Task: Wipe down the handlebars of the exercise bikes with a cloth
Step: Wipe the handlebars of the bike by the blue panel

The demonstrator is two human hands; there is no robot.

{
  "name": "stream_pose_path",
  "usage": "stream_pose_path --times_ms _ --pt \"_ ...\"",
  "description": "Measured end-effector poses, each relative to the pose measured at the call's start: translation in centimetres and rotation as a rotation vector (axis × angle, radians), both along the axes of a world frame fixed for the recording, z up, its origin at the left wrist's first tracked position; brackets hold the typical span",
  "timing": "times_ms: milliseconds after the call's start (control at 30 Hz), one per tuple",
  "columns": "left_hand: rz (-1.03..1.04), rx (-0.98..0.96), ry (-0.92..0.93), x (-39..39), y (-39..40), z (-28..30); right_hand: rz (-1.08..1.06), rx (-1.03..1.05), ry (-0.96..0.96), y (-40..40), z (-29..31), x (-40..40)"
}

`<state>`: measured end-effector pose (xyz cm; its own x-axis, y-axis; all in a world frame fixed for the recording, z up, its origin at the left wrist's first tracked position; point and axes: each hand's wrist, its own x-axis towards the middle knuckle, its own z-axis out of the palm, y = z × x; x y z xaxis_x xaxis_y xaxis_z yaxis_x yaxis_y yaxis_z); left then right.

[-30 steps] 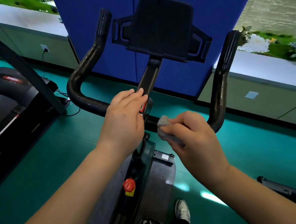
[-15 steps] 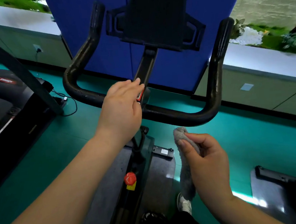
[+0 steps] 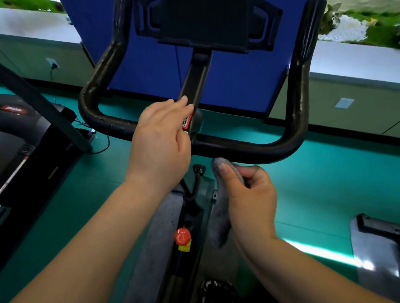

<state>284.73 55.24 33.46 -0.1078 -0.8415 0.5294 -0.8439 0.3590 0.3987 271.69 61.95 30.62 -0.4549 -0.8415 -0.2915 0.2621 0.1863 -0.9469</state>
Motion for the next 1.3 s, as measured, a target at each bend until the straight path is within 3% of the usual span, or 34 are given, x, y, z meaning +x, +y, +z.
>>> stream_pose_path --times_ms 133,267,500,767,900,1033,1300 --pt "0.024 -0.014 -0.003 -0.2 -0.1 -0.1 0.1 0.036 -0.014 -0.9 -0.1 1.3" --pt "0.039 -0.012 -0.011 -0.2 0.0 0.0 0.101 0.06 -0.155 -1.3 -0.1 2.7" --pt "0.075 -0.02 0.029 -0.7 0.1 -0.1 -0.049 -0.025 -0.053 0.5 -0.3 -3.4" --pt "0.154 -0.012 -0.023 -1.9 0.2 -0.1 0.059 -0.016 -0.064 -0.1 -0.6 -2.2" --pt "0.15 0.001 -0.022 -1.9 0.5 -0.1 -0.053 -0.037 0.032 0.6 -0.6 -6.3" --pt "0.165 0.011 -0.028 -2.1 0.6 0.1 -0.107 -0.063 -0.02 -0.1 -0.7 -8.4" --pt "0.016 0.061 -0.207 -4.9 1.1 0.5 -0.046 -0.037 -0.044 -0.9 -0.6 -9.7"
